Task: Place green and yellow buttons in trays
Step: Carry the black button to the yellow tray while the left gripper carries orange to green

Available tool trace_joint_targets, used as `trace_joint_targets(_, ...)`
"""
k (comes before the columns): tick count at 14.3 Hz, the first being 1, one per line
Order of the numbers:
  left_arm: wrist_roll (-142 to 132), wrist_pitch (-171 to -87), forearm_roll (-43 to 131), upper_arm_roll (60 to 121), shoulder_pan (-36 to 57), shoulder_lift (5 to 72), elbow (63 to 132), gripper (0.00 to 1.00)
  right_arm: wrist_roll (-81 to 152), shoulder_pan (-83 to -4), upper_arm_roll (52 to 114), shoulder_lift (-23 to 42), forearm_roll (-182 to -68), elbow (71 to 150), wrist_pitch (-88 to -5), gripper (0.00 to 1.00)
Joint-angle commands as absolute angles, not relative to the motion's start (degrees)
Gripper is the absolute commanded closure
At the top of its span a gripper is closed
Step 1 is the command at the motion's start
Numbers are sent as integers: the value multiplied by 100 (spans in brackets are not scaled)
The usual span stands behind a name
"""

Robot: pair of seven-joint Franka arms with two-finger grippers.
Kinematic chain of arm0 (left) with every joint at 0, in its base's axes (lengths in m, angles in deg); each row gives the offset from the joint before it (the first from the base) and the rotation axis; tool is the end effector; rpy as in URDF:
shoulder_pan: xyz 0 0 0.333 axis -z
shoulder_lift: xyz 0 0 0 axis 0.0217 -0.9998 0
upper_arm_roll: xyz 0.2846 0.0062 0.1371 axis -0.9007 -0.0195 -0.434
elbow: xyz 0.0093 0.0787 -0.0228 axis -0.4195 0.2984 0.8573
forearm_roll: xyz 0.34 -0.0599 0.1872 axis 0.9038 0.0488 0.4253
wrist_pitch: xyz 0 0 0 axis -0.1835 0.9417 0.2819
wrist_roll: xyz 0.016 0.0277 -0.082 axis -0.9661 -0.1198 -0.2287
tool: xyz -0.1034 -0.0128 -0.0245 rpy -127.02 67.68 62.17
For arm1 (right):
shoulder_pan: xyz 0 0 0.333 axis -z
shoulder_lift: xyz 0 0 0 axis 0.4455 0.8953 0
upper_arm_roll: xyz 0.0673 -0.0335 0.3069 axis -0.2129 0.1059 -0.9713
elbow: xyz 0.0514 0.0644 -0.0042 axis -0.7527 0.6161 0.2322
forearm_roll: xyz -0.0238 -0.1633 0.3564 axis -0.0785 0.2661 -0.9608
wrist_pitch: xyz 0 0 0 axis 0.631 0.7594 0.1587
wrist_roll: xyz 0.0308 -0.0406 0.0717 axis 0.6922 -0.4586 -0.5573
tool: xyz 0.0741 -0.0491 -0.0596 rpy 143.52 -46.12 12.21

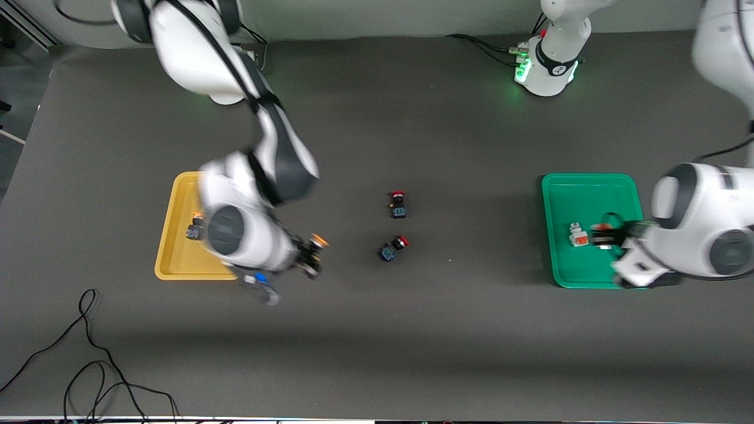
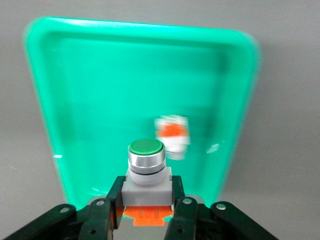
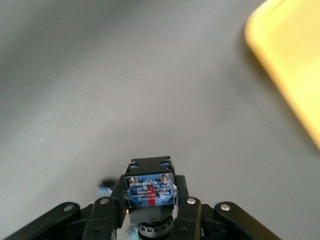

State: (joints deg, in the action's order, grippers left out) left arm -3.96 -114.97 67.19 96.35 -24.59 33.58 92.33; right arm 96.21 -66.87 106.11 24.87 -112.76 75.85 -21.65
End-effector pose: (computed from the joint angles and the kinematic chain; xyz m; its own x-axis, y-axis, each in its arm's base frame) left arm 0.6351 0.0665 0.3024 0.9434 0.0442 -0.3288 0.0374 -0.9989 -0.0269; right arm 0.6582 0.2885 0.4385 0.7370 -0.6527 -0.1754 -0.6563 -0.7532 0.0454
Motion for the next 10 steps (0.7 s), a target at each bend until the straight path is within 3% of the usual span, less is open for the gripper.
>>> trace_joint_targets(1, 26, -12375, 7177, 9724, -2854, 3300, 9842, 70, 8486, -6785, 11071, 1423, -11055, 8292, -1229, 100)
trace_joint_targets(4, 26, -13781, 7529, 9618, -3075, 3115, 10598, 70, 7307, -6794, 11153, 289, -10343, 9748, -1206, 100)
trace_joint_targets(7, 26, -13883, 7592, 9574, -3049, 3062, 10661, 67, 6332, -6785, 11266, 109, -10069, 11129, -2258, 100)
trace_joint_targets(8, 61, -13778, 7592, 9574, -3023, 3079, 10618, 47, 6033, -6777, 11267, 162, -10016, 11551, -2819, 100)
trace_joint_targets(9, 235, -13577, 7592, 9583, -3005, 3088, 10513, 0, 5734, -6777, 11276, 258, -10016, 12068, -3521, 100)
trace_joint_targets(10, 446, -13279, 7583, 9583, -2996, 3106, 10312, 0, 5531, -6768, 11267, 364, -10042, 12543, -4302, 100)
